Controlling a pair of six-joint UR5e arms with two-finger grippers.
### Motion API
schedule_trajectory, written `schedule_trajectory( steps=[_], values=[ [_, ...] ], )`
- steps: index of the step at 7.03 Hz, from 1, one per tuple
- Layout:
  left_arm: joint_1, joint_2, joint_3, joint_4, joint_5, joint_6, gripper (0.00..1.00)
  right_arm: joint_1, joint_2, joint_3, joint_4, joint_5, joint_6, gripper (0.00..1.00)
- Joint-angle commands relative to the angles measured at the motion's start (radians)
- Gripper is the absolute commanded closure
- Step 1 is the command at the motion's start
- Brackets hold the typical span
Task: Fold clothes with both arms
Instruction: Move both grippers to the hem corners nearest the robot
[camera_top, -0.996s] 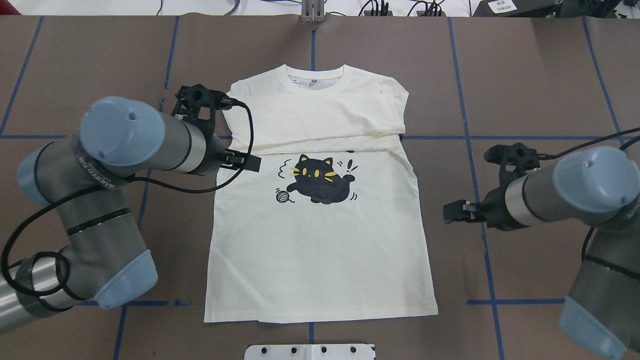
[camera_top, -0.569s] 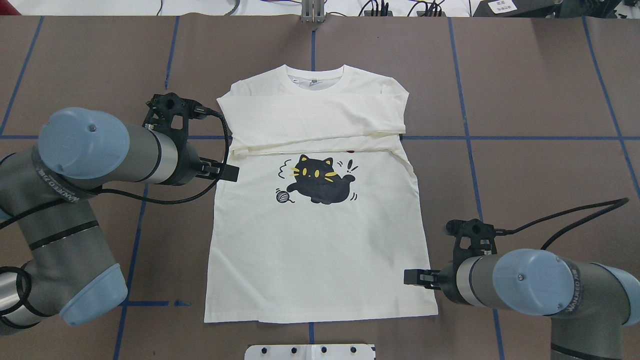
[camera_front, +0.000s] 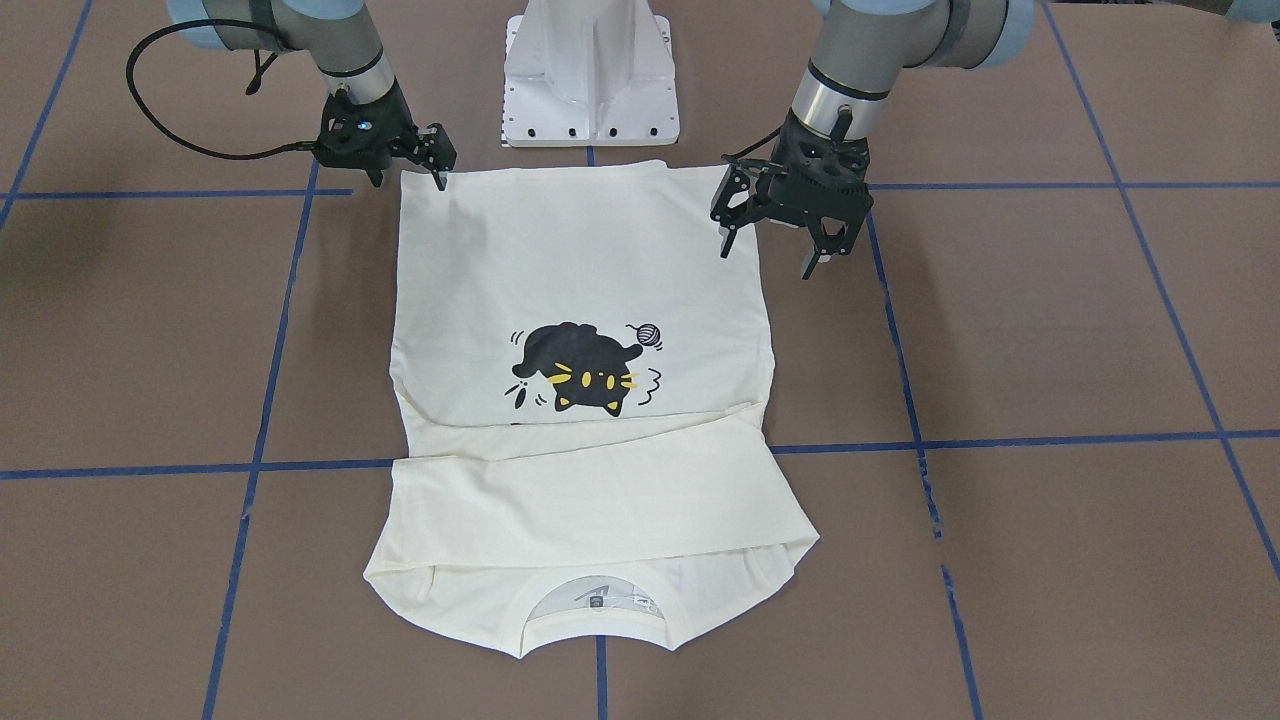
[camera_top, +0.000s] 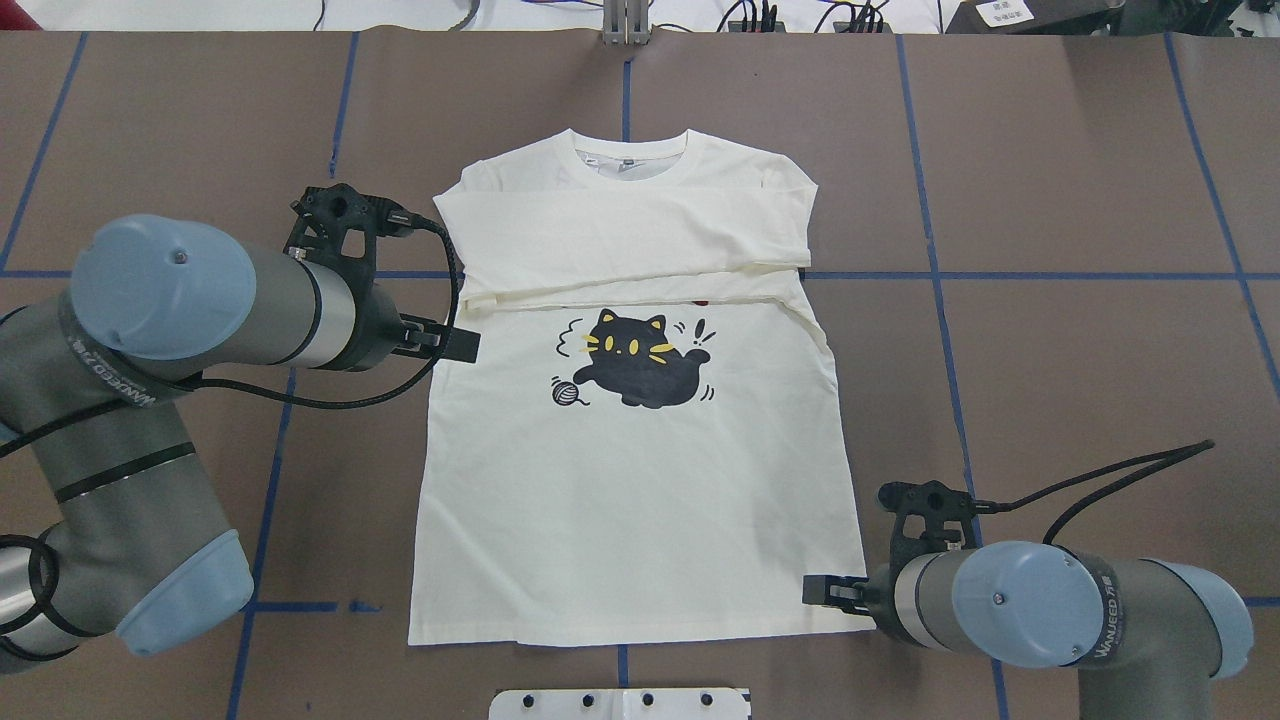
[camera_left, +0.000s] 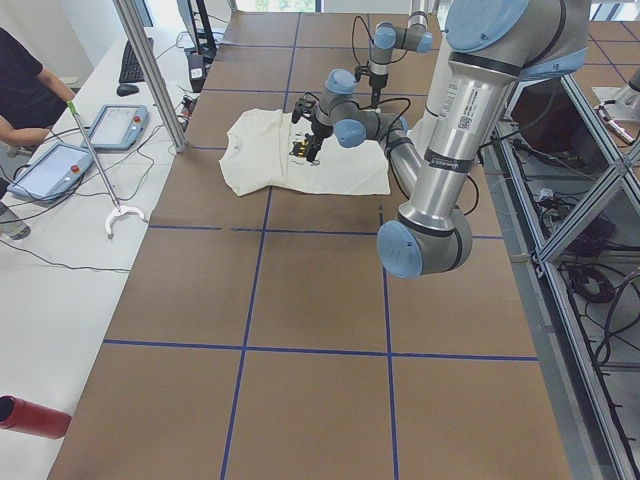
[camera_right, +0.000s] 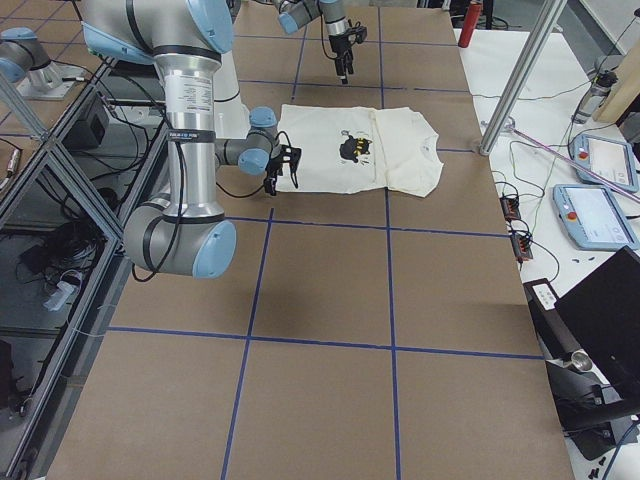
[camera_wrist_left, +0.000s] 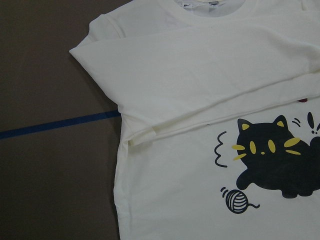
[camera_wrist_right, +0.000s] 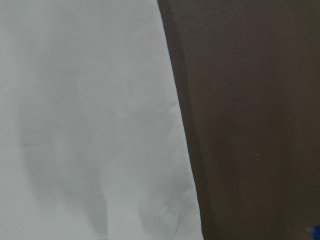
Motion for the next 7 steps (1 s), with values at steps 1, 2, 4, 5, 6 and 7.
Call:
schedule_trajectory(
  steps=[1, 2, 4, 5, 6, 7],
  values=[
    [0.000, -0.003, 0.000, -0.001, -0.001, -0.002, 0.00, -0.001, -0.001, -0.007, 0.000, 0.006, 0.001, 0.00],
    [0.000, -0.003, 0.000, -0.001, -0.001, -0.002, 0.00, -0.004, -0.001, -0.009, 0.000, 0.007, 0.001, 0.03],
    [0.000, -0.004, 0.000, -0.001, -0.001, -0.002, 0.00, -0.008, 0.007, -0.018, -0.002, 0.009, 0.012, 0.33],
    [0.000, -0.003, 0.000, -0.001, -0.001, -0.002, 0.00, -0.010, 0.014, -0.017, -0.002, 0.018, 0.012, 0.54],
    [0.000, -0.003, 0.000, -0.001, -0.001, -0.002, 0.00, -0.010, 0.019, -0.020, 0.000, 0.035, 0.010, 0.74],
    [-0.001, -0.003, 0.000, -0.001, -0.003, -0.002, 0.00, -0.009, 0.018, -0.020, -0.002, 0.038, 0.010, 0.89]
  ],
)
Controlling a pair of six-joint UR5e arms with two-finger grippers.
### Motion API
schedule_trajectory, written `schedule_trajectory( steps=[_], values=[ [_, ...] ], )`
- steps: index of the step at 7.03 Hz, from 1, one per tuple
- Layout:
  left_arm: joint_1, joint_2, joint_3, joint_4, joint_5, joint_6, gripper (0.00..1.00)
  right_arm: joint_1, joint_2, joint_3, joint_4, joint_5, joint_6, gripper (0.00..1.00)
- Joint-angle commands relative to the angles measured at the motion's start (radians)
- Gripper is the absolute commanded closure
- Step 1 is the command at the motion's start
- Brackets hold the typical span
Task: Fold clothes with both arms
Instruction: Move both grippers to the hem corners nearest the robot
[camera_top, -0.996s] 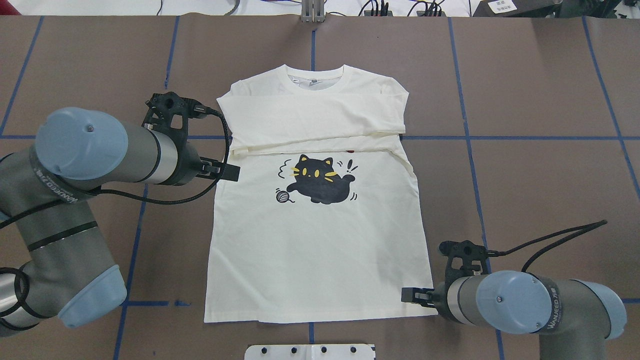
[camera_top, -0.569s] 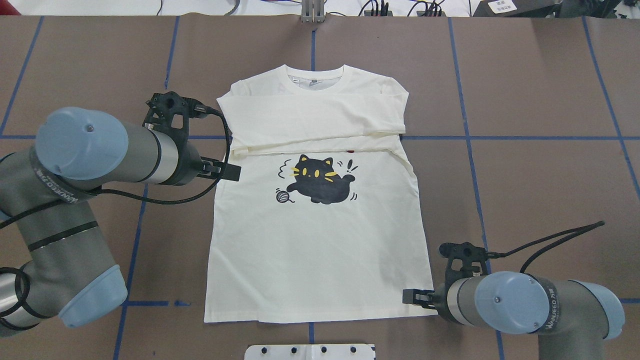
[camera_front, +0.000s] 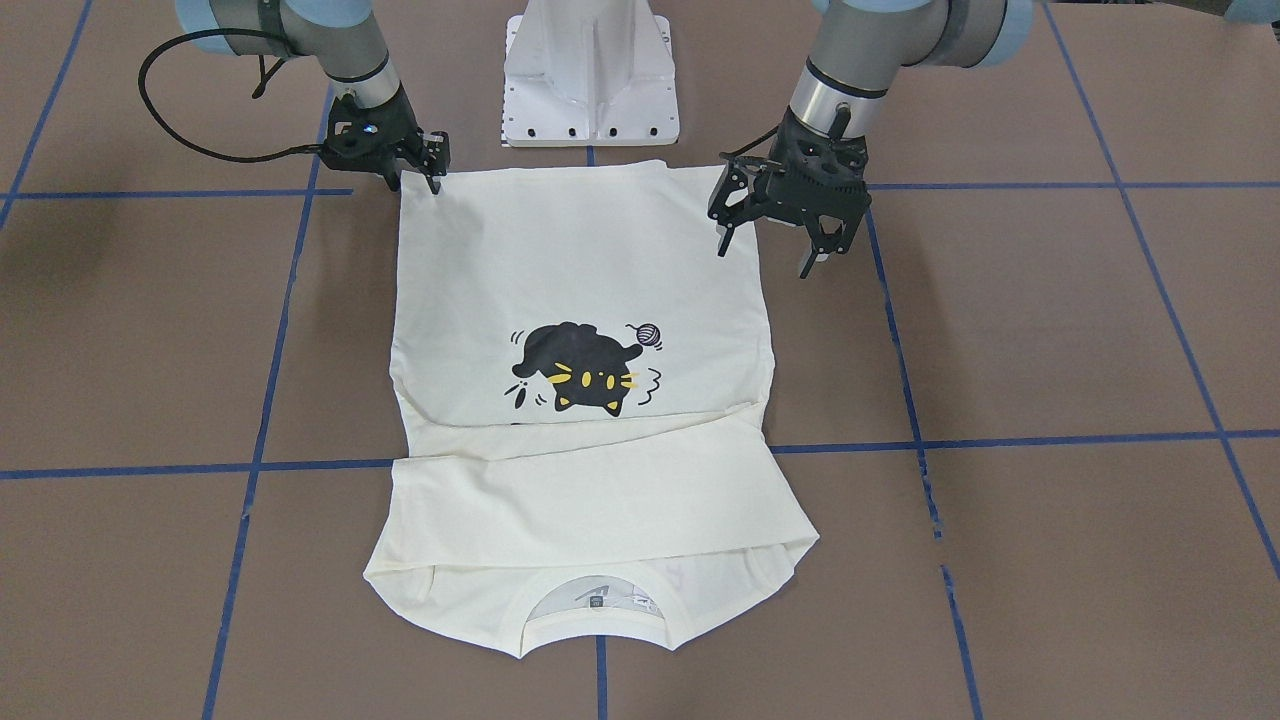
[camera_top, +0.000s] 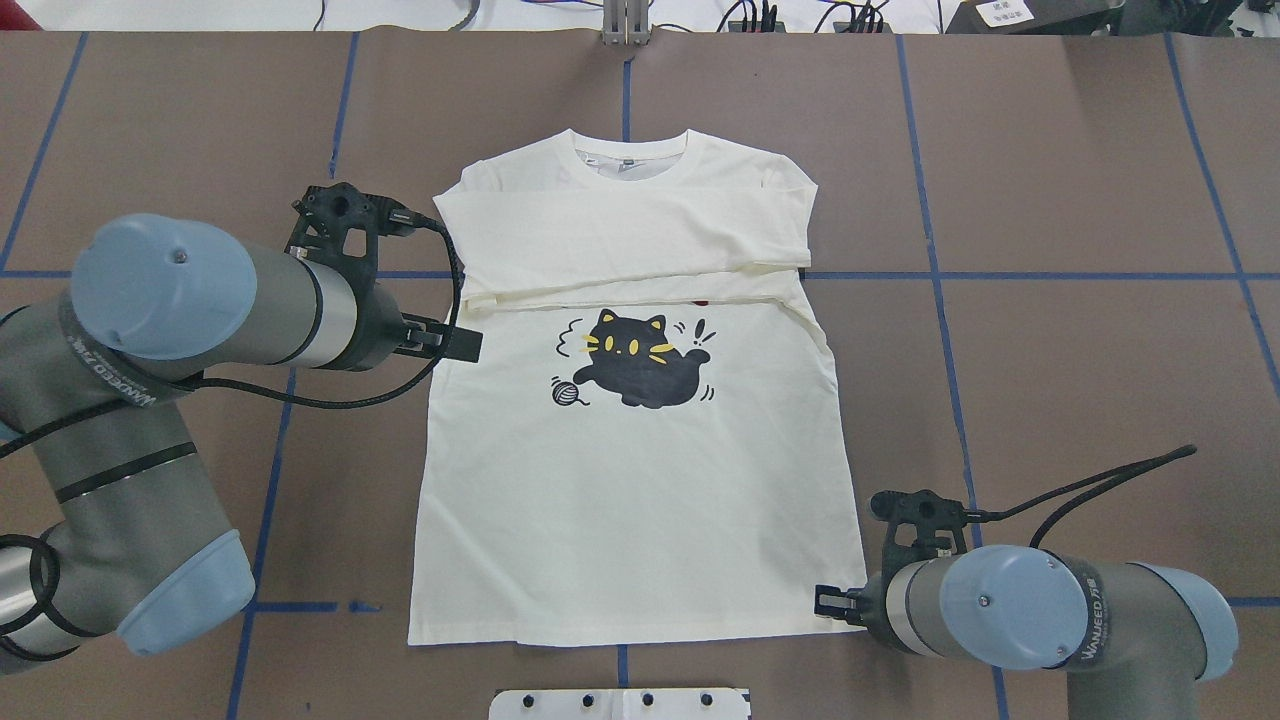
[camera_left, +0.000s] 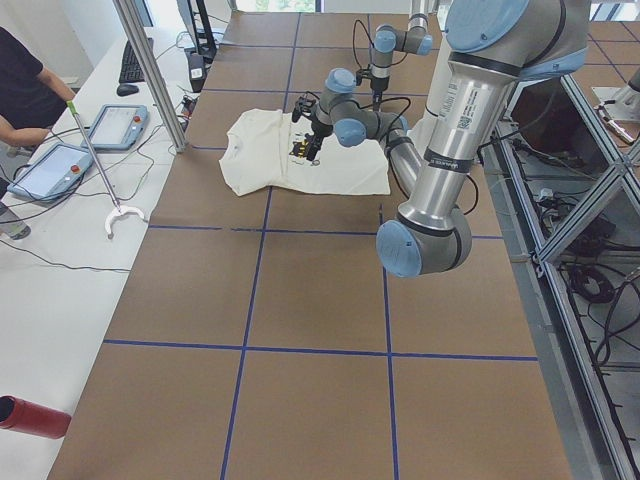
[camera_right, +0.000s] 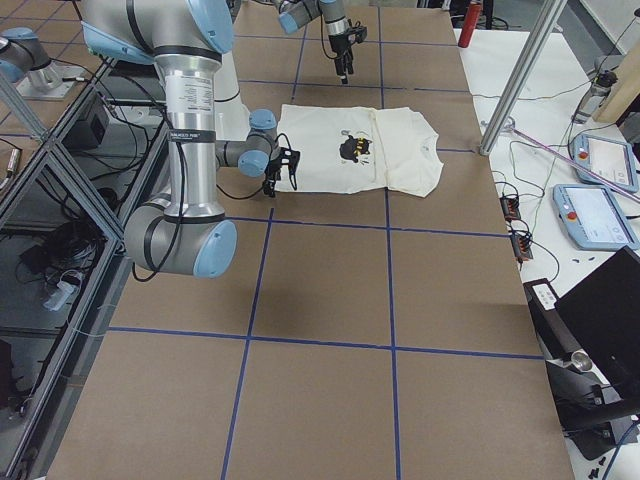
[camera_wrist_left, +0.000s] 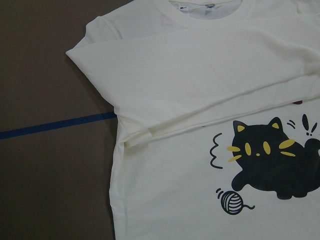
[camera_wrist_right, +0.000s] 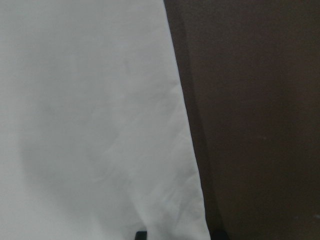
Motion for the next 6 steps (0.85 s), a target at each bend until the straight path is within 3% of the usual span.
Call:
schedule_trajectory(
  steps=[1, 6],
  values=[
    [0.000, -0.003, 0.000, 0.000, -0.001, 0.000, 0.00, 0.000, 0.001, -0.001, -0.001, 0.011, 0.000, 0.94],
    [0.000, -0.003, 0.000, 0.000, -0.001, -0.002, 0.00, 0.006, 0.001, 0.017, 0.001, 0.012, 0.000, 0.95]
  ],
)
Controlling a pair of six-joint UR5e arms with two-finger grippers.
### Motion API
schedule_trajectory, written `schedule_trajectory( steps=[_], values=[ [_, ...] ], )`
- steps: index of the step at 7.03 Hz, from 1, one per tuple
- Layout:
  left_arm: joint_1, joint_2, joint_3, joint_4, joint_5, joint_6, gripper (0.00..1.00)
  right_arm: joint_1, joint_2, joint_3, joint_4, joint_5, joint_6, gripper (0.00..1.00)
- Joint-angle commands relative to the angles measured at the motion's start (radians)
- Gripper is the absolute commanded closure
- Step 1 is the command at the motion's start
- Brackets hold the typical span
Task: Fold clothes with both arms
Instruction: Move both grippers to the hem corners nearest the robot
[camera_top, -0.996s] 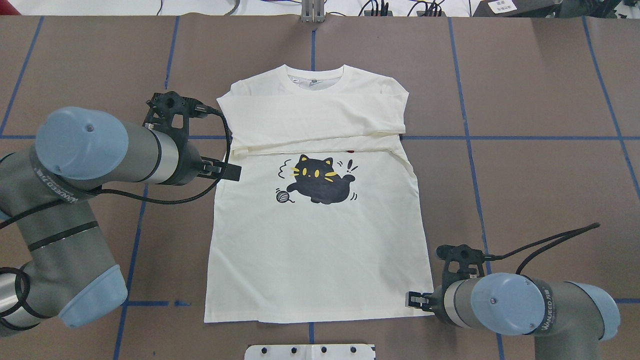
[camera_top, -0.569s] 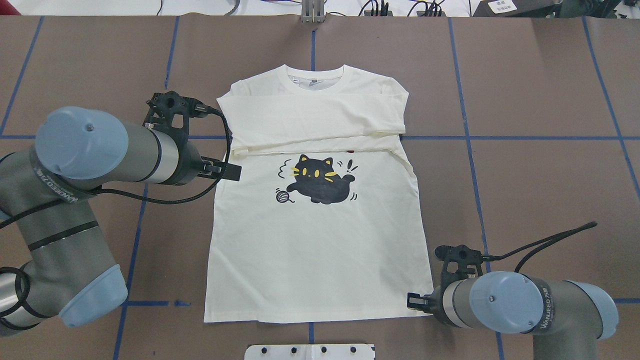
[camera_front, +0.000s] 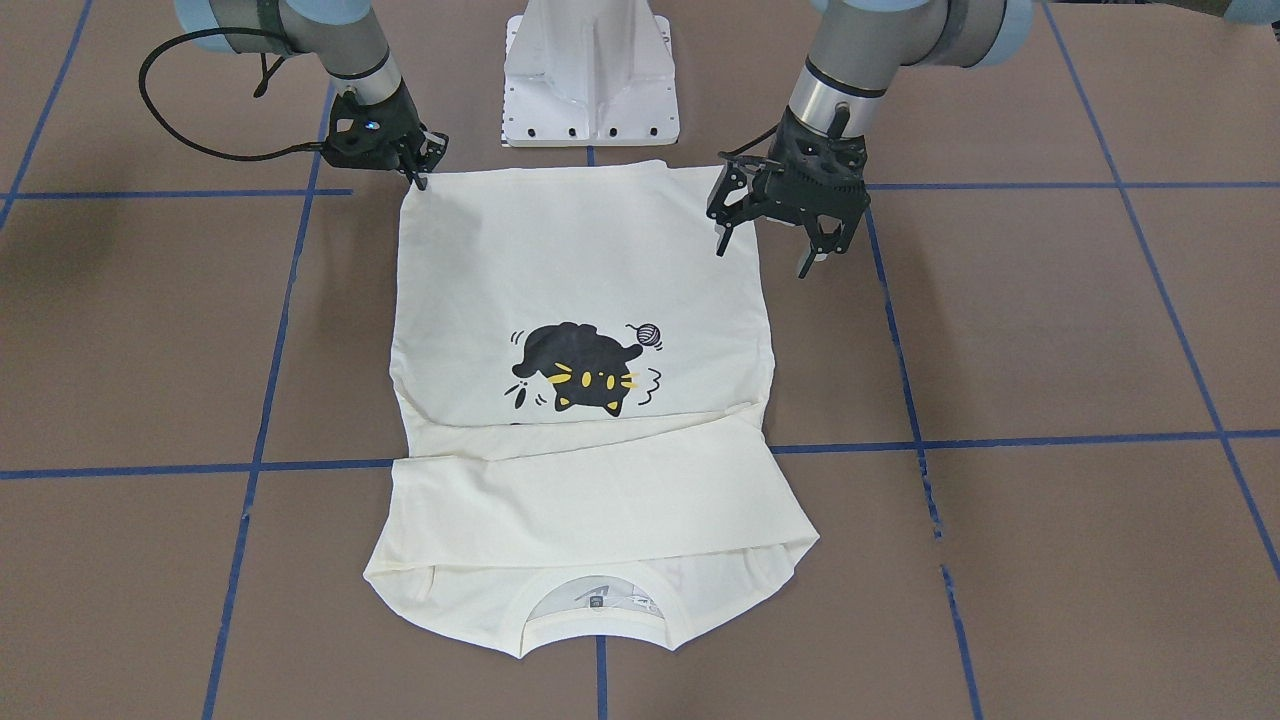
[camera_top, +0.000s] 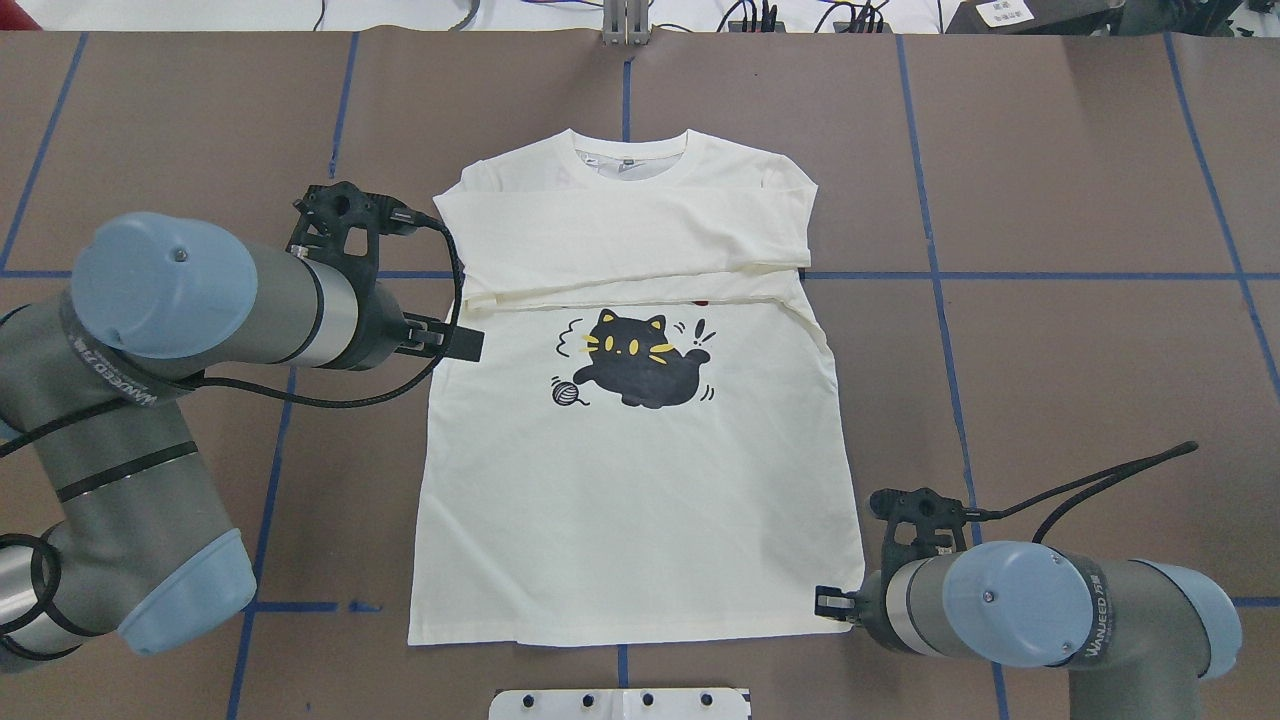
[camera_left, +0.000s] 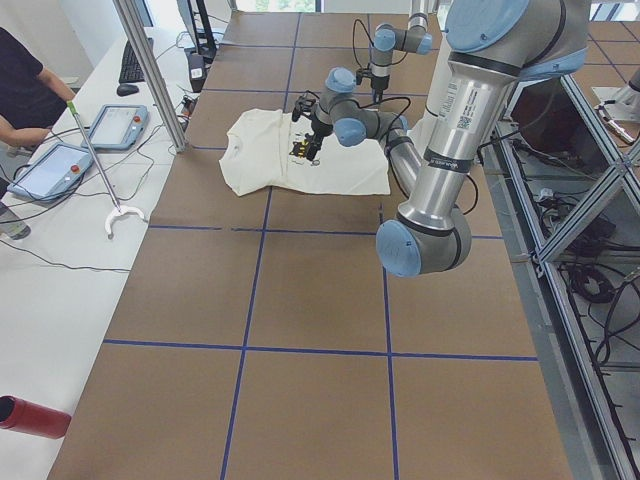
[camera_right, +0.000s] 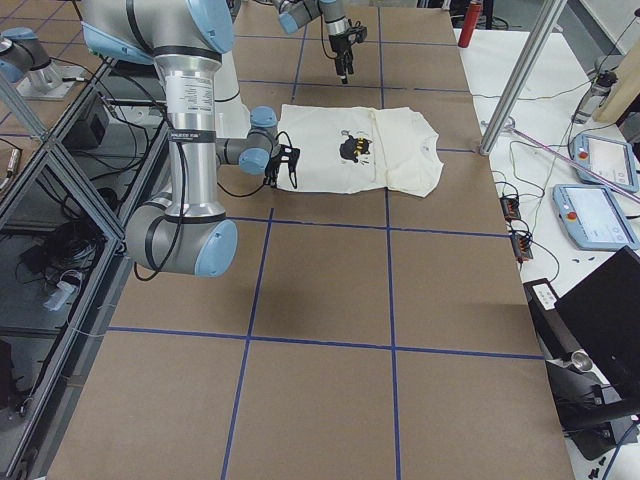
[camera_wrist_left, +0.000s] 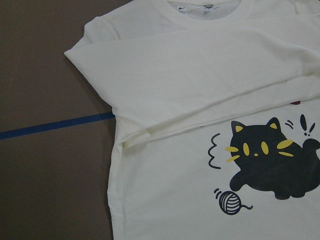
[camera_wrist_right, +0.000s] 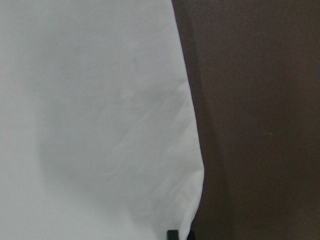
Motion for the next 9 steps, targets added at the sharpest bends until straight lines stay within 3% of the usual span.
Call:
schedule_trajectory(
  steps=[1, 3, 4, 5, 6, 8, 9],
  values=[
    [0.000, 0.000, 0.000, 0.000, 0.000, -0.001, 0.00, 0.000, -0.001, 0.003, 0.000, -0.001, 0.001, 0.96],
    [0.017, 0.012, 0.001, 0.002, -0.003, -0.093, 0.00, 0.004, -0.004, 0.054, 0.000, -0.019, 0.028, 1.00],
    [0.099, 0.088, -0.008, -0.027, 0.003, -0.272, 0.00, 0.019, -0.012, 0.078, 0.000, -0.024, 0.039, 1.00],
    [0.203, 0.161, -0.008, -0.151, 0.020, -0.485, 0.00, 0.042, -0.013, 0.088, 0.000, -0.019, 0.039, 1.00],
    [0.299, 0.216, -0.015, -0.203, 0.108, -0.601, 0.00, 0.059, -0.013, 0.088, 0.000, -0.019, 0.039, 1.00],
    [0.410, 0.226, -0.028, -0.161, 0.173, -0.770, 0.02, 0.071, -0.010, 0.088, 0.000, -0.013, 0.038, 1.00],
    [0.421, 0.224, -0.063, -0.061, 0.178, -0.781, 0.03, 0.071, -0.009, 0.086, 0.000, -0.013, 0.038, 1.00]
  ],
)
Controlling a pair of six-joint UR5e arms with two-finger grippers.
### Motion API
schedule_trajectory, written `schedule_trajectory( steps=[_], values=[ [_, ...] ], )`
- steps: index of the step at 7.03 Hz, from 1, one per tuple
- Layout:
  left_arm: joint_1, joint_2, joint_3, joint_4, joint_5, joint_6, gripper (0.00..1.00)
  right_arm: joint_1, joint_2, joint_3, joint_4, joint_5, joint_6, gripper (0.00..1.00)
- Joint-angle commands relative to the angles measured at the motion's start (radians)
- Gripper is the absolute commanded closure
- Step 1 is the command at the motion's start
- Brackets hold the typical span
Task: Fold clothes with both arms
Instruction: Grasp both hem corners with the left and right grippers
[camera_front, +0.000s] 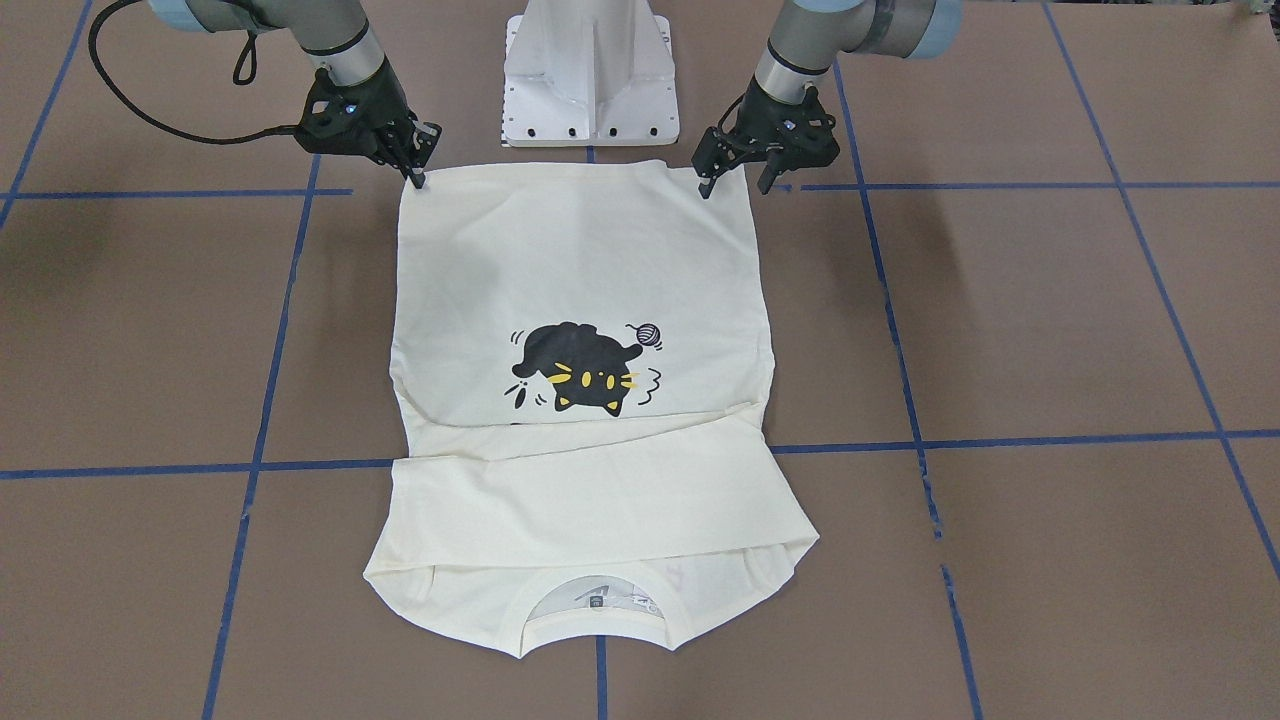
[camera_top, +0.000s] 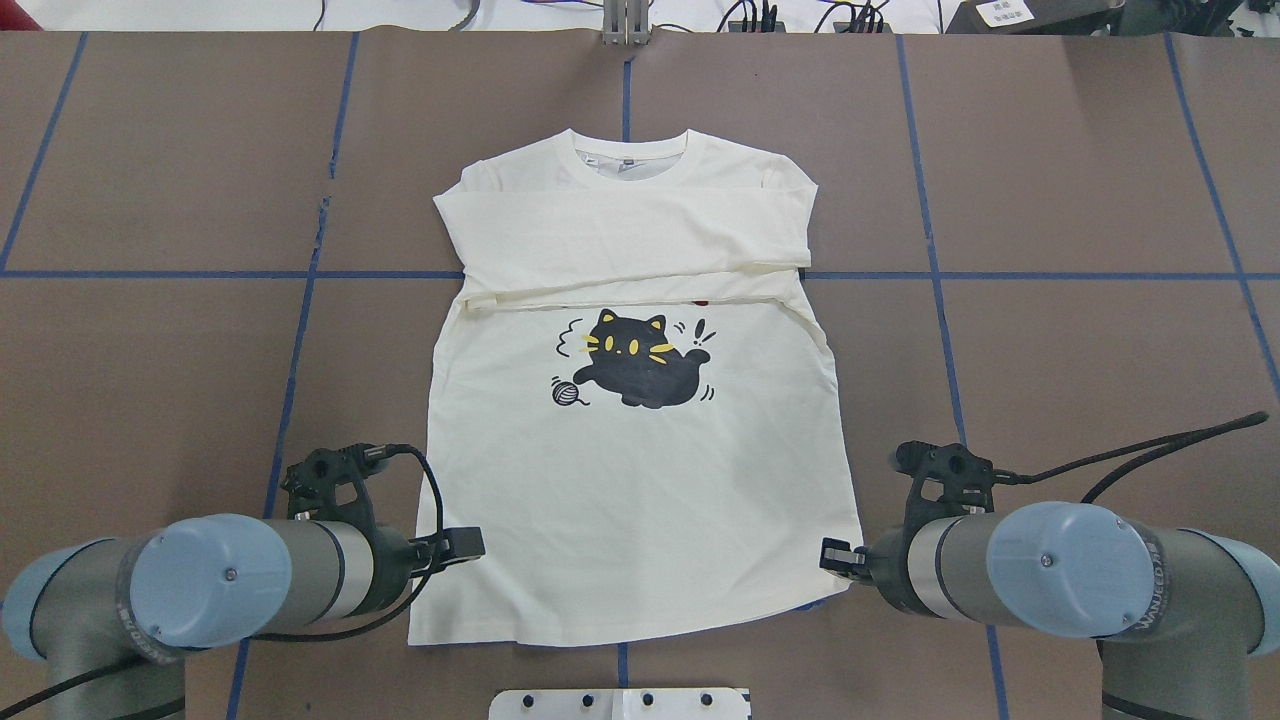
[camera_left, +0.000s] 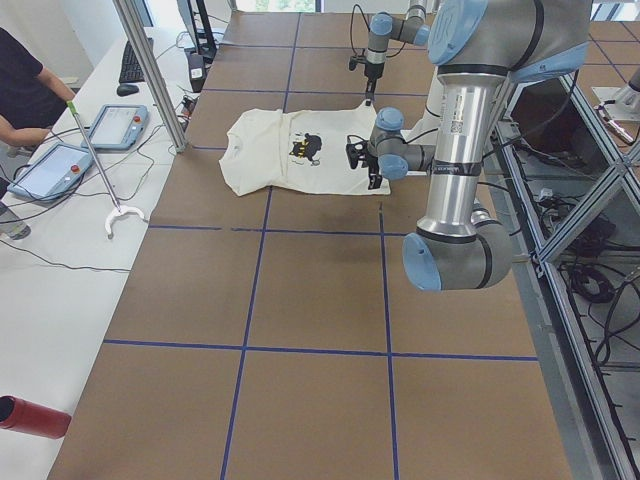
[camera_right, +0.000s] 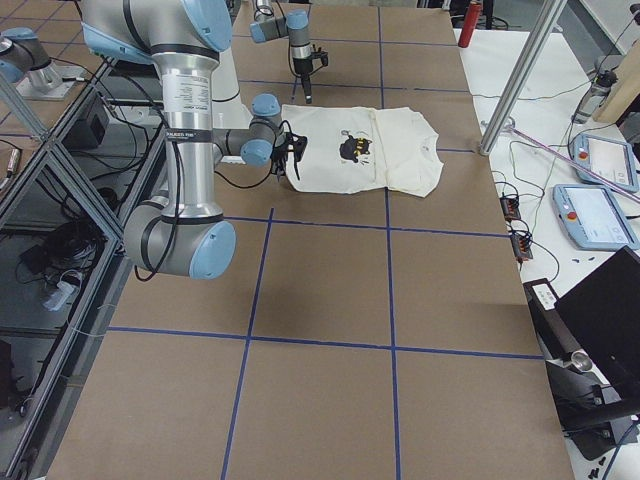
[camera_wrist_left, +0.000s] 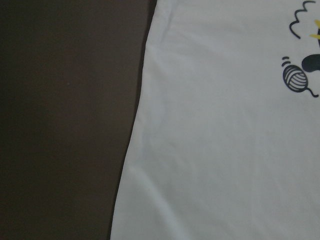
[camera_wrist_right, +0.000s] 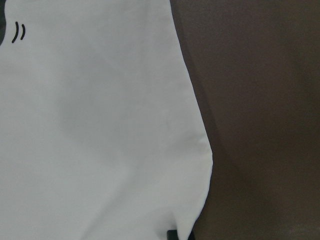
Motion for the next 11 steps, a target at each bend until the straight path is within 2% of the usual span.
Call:
schedule_trajectory(
  steps=[1, 5, 7, 8, 10, 11],
  values=[
    [0.054, -0.002, -0.036, 0.148, 0.020, -0.050, 0.04, 0.003, 0.002, -0.001, 0.000, 0.003, 0.000, 1.00],
    [0.100, -0.014, 0.017, 0.152, 0.026, -0.050, 0.06, 0.003, 0.002, -0.004, 0.000, 0.004, 0.000, 1.00],
    [0.103, -0.016, 0.019, 0.153, 0.026, -0.050, 0.14, 0.003, 0.002, -0.004, 0.000, 0.006, 0.000, 1.00],
    [0.102, -0.014, 0.019, 0.153, 0.026, -0.048, 0.25, 0.003, 0.002, -0.004, 0.000, 0.006, 0.000, 1.00],
    [0.102, -0.014, 0.015, 0.158, 0.026, -0.048, 0.54, 0.006, 0.002, -0.004, 0.000, 0.007, 0.000, 1.00],
    [0.102, -0.019, 0.004, 0.191, 0.026, -0.047, 0.63, 0.009, 0.001, -0.004, 0.000, 0.009, 0.000, 1.00]
  ],
)
